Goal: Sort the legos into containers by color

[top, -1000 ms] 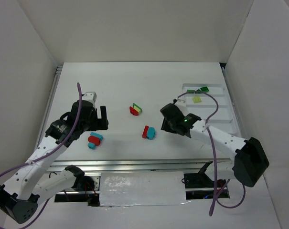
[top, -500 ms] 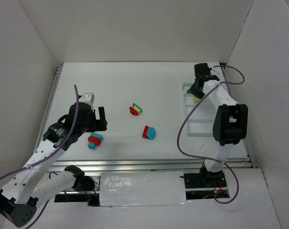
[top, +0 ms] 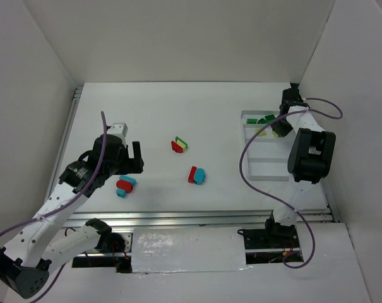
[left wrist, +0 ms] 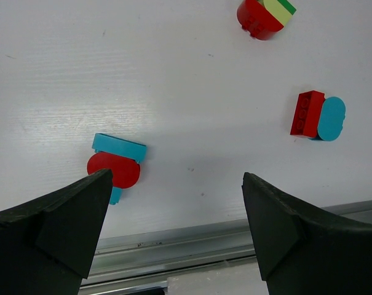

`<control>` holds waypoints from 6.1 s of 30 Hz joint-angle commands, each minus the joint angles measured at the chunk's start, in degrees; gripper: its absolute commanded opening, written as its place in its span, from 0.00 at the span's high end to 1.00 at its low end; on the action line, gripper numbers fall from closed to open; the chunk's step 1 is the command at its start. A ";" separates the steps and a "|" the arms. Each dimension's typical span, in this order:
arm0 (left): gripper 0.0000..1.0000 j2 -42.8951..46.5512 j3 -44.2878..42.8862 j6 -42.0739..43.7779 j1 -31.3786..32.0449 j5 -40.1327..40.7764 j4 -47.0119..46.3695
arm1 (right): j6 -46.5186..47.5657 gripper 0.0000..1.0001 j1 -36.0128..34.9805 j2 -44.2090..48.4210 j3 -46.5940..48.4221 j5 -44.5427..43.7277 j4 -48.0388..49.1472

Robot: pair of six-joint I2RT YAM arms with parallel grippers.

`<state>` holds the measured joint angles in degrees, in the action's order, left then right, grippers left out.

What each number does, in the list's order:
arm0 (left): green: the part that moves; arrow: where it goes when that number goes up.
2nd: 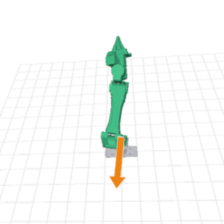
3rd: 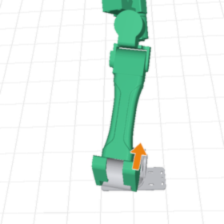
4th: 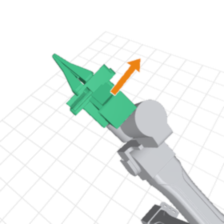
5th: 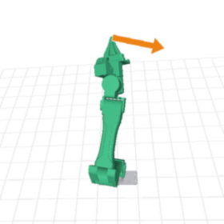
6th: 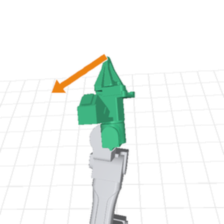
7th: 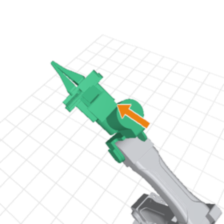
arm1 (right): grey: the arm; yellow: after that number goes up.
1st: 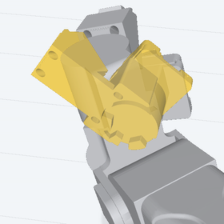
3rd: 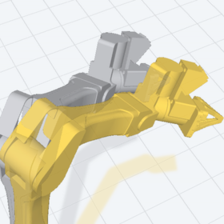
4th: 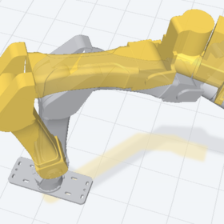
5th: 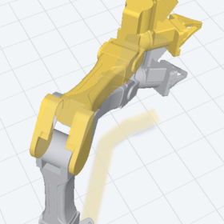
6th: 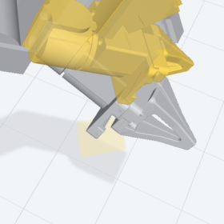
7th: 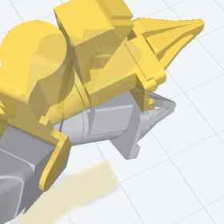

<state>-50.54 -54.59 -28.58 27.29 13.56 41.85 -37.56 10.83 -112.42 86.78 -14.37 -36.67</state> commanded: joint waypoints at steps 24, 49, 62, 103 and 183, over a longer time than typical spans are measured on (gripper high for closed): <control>0.00 0.53 -0.17 -1.30 -0.48 3.93 -0.62 | -3.46 0.00 -38.66 20.66 -7.83 -10.93 -2.97; 0.00 0.01 0.27 0.19 -0.75 0.68 -1.68 | -22.47 0.02 -64.18 7.75 -19.28 -13.41 1.94; 0.00 -0.78 -0.34 -0.25 -0.75 0.94 -1.15 | -8.41 1.00 -64.79 11.60 -26.83 -9.53 16.61; 1.00 -6.59 6.78 -23.46 5.23 -49.69 -33.41 | 16.47 0.51 -77.89 47.28 -35.36 3.90 36.49; 1.00 8.09 1.15 8.19 7.52 -38.69 -17.15 | -9.73 1.00 -7.14 29.12 -24.66 -8.14 7.56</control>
<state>-43.62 -53.04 -22.22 34.79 -25.54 25.96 -46.63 1.98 -80.73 57.06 -19.46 -29.69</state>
